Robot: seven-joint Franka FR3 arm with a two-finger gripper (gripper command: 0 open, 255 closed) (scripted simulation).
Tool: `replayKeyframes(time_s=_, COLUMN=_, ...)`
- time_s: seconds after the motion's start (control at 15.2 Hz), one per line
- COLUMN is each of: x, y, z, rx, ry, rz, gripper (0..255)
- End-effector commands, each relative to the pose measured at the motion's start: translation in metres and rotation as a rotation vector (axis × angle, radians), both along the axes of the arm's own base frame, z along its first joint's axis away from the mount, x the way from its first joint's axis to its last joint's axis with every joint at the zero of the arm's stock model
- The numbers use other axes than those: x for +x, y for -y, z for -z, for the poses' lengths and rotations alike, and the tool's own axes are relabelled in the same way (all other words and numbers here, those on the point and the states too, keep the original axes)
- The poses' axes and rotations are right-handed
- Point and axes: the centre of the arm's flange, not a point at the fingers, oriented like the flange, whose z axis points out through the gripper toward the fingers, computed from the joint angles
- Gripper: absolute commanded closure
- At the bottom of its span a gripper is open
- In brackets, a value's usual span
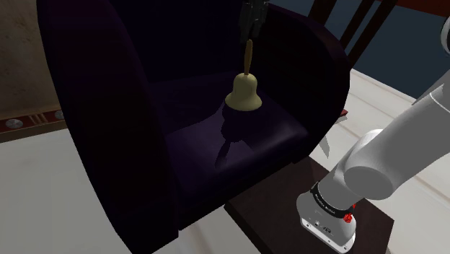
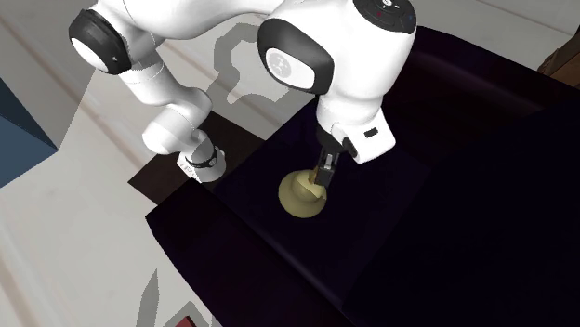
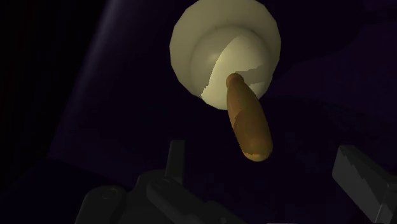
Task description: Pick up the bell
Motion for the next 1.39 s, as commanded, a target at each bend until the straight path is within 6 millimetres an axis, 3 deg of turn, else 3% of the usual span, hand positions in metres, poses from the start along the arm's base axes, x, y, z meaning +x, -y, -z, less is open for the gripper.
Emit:
replayKeyframes(time_s=0.0, x=0.001, y=0.000, z=0.010, rx=0.000, ry=0.000, rz=-0.001, gripper=0)
replayKeyframes(time_s=0.26, x=0.001, y=0.000, z=0.024, rx=0.000, ry=0.000, rz=-0.001, gripper=0)
replayKeyframes(time_s=0.33, x=0.000, y=0.001, z=0.023, rx=0.000, ry=0.000, rz=-0.001, gripper=255)
replayKeyframes(time_s=0.92, x=0.001, y=0.000, z=0.024, rx=0.000, ry=0.000, rz=-0.001, gripper=255)
replayKeyframes(time_s=1.32, x=0.001, y=0.000, z=-0.008, rx=0.000, ry=0.000, rz=-0.001, gripper=255)
